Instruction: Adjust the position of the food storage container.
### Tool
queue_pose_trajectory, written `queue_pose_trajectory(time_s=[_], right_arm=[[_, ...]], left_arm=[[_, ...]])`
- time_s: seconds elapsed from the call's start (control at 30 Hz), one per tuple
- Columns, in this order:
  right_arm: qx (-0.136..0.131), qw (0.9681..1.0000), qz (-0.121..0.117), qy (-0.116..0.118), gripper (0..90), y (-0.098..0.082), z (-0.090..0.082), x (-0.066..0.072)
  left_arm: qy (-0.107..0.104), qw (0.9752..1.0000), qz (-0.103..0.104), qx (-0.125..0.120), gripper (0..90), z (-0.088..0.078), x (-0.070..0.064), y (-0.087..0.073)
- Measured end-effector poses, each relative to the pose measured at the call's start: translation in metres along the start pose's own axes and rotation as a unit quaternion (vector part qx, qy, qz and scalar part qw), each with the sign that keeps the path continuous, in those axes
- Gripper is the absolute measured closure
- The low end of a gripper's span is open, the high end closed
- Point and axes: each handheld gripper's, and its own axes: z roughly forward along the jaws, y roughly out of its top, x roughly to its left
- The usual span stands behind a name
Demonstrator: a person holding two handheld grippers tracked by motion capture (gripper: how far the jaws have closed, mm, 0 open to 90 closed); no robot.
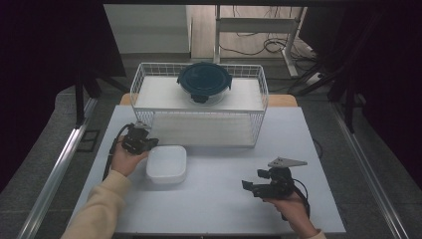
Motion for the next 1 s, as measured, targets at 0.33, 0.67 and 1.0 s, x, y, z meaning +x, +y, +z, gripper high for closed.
queue_pose_trajectory(time_s=[0.33,0.67,1.0], right_arm=[[0.000,1.0000,0.002,0.001,19.6,0.000,0.000,-0.001],[-0.004,0.9999,0.009,0.001,19.6,0.000,-0.002,-0.003],[-0.003,0.9999,0.012,0.002,19.7,0.000,-0.001,-0.003]], left_arm=[[-0.022,0.9981,0.040,0.042,90.0,0.005,-0.010,-0.003],[-0.065,0.9968,0.017,0.042,90.0,-0.012,-0.010,-0.023],[-0.085,0.9951,0.031,0.040,90.0,-0.022,-0.026,-0.036]])
